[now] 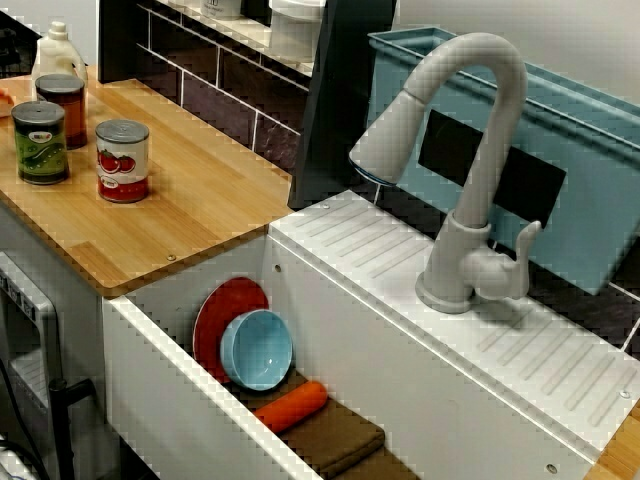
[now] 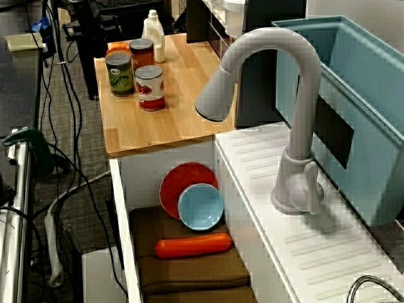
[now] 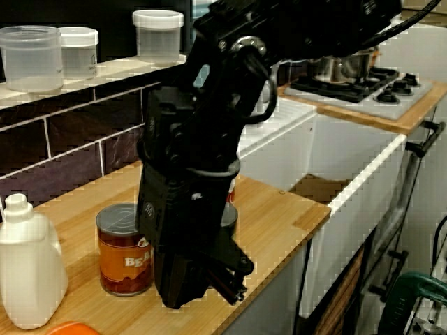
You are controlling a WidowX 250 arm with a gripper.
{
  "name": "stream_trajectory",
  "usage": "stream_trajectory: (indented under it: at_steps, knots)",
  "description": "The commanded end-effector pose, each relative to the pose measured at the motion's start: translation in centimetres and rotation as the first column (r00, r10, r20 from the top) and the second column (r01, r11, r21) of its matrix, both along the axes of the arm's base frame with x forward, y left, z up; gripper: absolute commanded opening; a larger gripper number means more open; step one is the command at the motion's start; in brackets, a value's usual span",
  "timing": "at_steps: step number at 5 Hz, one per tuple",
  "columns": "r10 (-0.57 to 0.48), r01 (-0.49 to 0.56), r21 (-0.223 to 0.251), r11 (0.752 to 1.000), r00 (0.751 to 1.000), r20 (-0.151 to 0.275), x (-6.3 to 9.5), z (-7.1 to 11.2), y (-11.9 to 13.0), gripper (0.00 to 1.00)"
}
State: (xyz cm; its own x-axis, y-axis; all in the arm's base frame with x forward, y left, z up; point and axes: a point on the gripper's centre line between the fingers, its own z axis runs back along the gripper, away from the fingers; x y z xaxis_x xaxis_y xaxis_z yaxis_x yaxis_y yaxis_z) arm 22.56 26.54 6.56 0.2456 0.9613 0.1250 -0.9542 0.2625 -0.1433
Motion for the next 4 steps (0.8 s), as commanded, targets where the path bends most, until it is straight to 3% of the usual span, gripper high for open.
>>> stream_trajectory:
  at_steps: [1, 4]
  knots:
    - [-0.006, 0.005, 0.086, 0.996, 1.0, 0.017, 0.6, -0.1, 0.7, 0.0]
    - [-0.012, 0.013, 0.106, 0.994, 1.0, -0.006, 1.2, -1.1, 0.2, 0.0]
